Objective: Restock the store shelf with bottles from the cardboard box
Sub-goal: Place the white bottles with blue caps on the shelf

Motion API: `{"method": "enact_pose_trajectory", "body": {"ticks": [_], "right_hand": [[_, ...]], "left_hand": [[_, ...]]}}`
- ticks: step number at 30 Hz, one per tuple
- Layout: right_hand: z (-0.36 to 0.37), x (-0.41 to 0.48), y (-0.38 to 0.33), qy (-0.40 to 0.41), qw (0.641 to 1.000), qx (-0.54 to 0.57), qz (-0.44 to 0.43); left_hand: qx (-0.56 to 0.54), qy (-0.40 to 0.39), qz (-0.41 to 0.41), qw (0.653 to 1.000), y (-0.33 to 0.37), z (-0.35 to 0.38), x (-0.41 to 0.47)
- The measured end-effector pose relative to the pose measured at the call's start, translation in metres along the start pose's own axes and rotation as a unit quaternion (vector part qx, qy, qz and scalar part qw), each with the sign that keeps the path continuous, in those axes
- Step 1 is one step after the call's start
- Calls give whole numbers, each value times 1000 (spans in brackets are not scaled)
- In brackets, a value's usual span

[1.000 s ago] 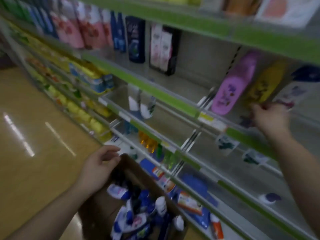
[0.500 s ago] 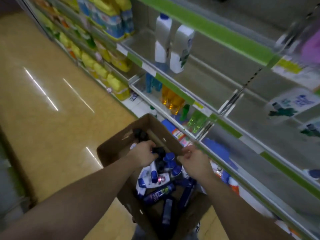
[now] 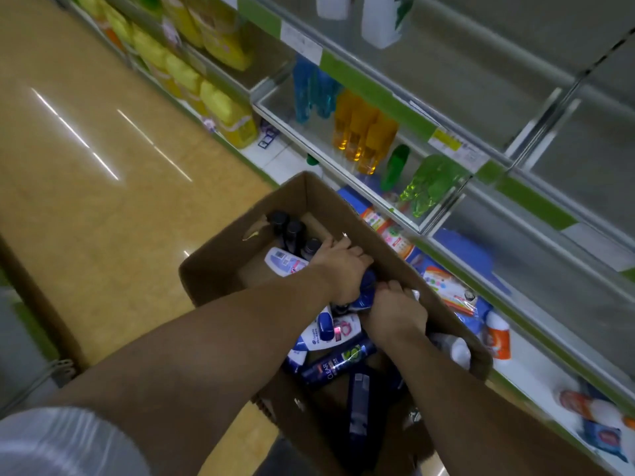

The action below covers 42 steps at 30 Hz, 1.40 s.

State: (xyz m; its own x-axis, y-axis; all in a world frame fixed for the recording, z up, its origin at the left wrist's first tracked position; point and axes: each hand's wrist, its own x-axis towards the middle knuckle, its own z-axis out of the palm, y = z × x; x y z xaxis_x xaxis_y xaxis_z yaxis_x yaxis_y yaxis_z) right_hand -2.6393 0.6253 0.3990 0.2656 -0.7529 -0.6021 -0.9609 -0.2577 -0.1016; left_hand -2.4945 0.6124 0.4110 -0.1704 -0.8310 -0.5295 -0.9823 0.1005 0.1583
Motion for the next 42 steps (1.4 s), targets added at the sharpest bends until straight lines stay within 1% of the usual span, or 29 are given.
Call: {"method": "enact_pose_trajectory", "body": {"ticks": [3,7,12,14,18,20,22,24,26,28,30,31,33,35,38,42], "right_hand": [[9,6,2,7,1000,-28,-5],[12,11,1,21,998,-54,-13],[13,18,3,12,998,-63,-28],[11,19,5,17,997,-56,-40],[0,9,12,57,997,-20,-57],[-13,-2,16,75,995,6,-67],[-31,-15,21,92,992,33,-77],[-50,-29,26,91,990,71,-81],[-73,-45,31,84,985,134,-75],[-99,-64,36,95,971,208,-68],[-129,-87,41,123,951,274,-71],[-145,-100,45,138,940,302,-75],[-175,-126,53,162,915,358,-85],[-206,-154,63,183,885,417,-101],[-250,-195,82,203,844,482,-120],[-302,-249,114,256,804,517,-146]], "left_hand": [[23,-36,10,999,3,8,11],[33,-30,-3,999,9,11,22],[-23,-51,-57,997,7,17,33],[-48,-42,-69,996,5,18,32],[-85,8,-73,994,1,9,23],[-128,31,-77,988,-2,-2,15],[-206,62,-77,974,-5,-17,2],[-300,88,-79,946,-7,-37,-16],[-374,105,-91,917,-7,-62,-35],[-443,134,-105,880,-7,-90,-55],[-504,166,-99,842,-1,-120,-77],[-523,185,-93,827,3,-134,-86],[-544,215,-72,808,16,-166,-104],[-556,233,-40,797,35,-200,-120],[-551,242,9,798,69,-253,-142],[-541,250,87,798,126,-317,-169]]}}
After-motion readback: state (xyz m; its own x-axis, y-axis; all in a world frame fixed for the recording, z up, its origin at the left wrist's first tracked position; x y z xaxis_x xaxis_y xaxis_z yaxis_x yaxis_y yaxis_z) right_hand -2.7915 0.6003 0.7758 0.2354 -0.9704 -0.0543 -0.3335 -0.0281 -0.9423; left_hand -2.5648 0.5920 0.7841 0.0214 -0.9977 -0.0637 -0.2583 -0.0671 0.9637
